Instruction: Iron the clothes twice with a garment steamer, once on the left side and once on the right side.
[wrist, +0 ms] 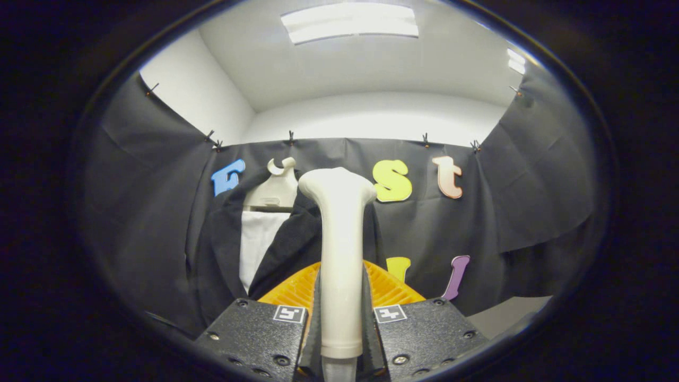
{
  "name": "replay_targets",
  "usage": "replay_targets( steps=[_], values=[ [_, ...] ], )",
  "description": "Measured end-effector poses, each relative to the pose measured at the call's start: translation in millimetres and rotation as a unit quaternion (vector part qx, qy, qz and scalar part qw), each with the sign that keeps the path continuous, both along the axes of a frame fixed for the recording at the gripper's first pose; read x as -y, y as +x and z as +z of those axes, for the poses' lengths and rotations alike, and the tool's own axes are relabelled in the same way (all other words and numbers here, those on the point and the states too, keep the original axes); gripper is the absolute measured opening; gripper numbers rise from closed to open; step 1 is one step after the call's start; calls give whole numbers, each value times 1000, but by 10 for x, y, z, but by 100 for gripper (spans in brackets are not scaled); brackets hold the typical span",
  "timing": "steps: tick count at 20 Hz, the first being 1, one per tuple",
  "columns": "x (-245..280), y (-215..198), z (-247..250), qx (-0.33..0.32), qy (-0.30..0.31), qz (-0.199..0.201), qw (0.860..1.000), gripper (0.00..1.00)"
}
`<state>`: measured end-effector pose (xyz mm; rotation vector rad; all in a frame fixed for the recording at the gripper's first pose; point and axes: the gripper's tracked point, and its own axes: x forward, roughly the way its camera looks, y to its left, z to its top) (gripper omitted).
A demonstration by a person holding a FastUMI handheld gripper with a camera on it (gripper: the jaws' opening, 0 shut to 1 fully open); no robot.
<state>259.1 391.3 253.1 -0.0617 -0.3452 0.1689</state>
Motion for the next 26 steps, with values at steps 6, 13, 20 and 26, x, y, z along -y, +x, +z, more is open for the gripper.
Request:
replay_targets(
  steps=[6, 13, 20, 26],
  values=[
    [-98, 268, 91, -12, -6, -19, 1000, 34],
    [-57, 345, -273, -46, -17, -33, 998, 34],
    [27, 206, -537, -51, -39, -33, 997, 34],
    [66, 37, -813, -71, -53, -29, 996, 34]
  ],
)
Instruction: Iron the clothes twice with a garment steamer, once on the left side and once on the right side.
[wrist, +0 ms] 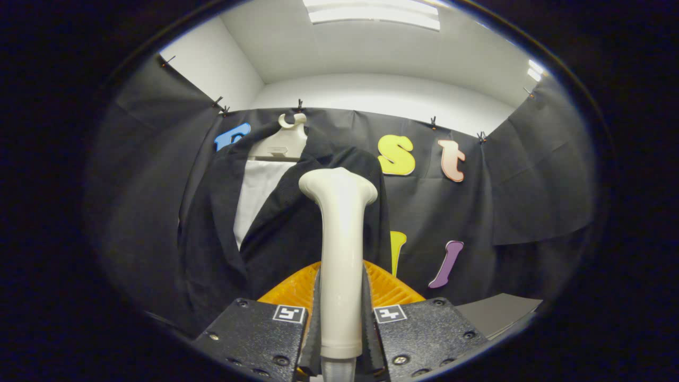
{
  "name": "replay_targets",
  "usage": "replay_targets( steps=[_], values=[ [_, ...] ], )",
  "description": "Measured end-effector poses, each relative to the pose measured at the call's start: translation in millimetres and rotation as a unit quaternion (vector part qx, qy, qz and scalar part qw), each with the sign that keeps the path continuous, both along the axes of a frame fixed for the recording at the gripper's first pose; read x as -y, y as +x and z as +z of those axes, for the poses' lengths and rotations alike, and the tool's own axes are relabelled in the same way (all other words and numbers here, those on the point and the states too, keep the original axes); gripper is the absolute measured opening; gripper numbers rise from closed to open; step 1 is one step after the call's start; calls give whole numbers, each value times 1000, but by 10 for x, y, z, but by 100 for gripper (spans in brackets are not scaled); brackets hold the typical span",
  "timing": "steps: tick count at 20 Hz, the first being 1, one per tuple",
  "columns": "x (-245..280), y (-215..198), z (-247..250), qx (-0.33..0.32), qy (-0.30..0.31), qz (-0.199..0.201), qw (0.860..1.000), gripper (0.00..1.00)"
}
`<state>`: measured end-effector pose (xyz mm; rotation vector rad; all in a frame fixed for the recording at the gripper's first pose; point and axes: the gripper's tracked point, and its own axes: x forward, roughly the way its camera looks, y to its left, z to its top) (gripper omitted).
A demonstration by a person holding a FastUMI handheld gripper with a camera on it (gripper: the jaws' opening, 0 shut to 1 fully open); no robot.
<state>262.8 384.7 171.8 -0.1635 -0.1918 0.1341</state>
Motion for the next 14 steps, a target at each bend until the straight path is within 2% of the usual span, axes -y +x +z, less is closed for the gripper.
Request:
replay_targets(
  steps=[7, 14],
  values=[
    [126, -129, -453, -50, 3, -5, 999, 34],
    [72, -301, -747, -70, -18, 2, 997, 34]
  ],
)
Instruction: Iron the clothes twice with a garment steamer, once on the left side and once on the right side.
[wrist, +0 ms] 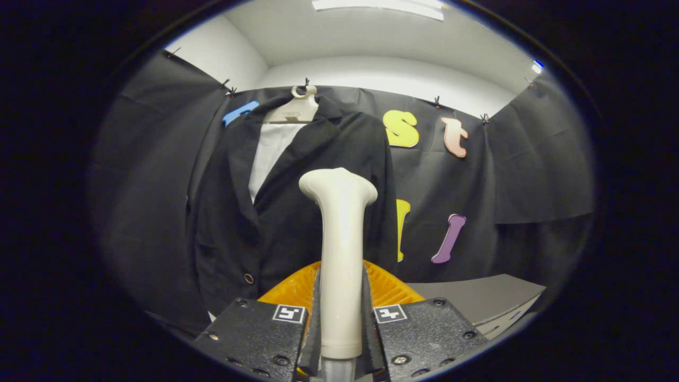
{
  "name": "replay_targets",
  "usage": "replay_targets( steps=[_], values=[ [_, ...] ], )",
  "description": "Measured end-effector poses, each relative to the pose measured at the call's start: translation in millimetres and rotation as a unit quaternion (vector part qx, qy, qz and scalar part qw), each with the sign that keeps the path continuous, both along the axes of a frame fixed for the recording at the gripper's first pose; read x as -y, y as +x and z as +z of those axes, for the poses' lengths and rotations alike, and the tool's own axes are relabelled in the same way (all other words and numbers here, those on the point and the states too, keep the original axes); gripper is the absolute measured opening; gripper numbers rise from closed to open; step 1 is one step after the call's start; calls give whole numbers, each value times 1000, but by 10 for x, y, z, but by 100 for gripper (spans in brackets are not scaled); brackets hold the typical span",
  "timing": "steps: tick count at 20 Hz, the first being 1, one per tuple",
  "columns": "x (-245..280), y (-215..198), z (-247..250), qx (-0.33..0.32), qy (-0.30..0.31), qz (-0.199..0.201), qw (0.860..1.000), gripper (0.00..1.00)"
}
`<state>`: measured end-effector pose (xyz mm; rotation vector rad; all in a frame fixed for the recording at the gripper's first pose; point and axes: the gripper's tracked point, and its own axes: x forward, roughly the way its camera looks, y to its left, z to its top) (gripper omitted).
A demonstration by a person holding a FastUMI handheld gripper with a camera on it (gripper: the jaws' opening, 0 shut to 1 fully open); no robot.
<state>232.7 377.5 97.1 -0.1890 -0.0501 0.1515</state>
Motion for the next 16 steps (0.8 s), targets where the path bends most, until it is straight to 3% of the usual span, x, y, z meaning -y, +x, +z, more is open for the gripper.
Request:
replay_targets(
  steps=[16],
  values=[
    [134, -293, -760, -73, -21, -14, 997, 34]
  ],
)
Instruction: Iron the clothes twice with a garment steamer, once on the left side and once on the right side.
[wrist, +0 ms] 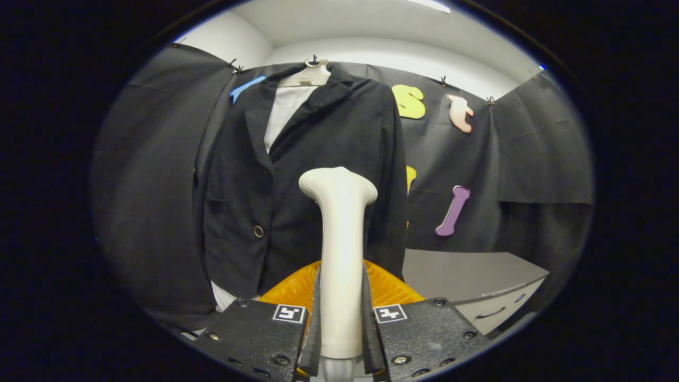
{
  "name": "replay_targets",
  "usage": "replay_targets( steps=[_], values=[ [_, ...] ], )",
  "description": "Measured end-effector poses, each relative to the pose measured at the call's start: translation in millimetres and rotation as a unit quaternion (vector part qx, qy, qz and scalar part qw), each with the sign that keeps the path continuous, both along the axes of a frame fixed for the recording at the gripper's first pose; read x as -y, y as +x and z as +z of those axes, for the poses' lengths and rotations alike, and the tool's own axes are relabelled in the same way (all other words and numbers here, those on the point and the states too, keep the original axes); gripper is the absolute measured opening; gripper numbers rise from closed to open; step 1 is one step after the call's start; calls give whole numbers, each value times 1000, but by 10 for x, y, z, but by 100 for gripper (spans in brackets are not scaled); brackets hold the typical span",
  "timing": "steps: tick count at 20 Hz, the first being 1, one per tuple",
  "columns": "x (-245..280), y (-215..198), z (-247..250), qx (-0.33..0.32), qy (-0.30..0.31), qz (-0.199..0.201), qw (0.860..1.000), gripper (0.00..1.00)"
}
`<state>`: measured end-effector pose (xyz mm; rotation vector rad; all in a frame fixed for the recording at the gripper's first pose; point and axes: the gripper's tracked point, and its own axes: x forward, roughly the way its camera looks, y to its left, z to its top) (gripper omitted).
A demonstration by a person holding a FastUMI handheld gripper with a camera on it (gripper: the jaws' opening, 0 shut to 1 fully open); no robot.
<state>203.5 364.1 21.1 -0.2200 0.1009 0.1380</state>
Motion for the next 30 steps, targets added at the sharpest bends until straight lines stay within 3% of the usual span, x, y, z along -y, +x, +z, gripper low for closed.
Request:
replay_targets(
  steps=[16, 30],
  values=[
    [41, -361, -843, -91, -31, 18, 995, 34],
    [208, -552, -1720, -214, -69, 15, 974, 34]
  ],
)
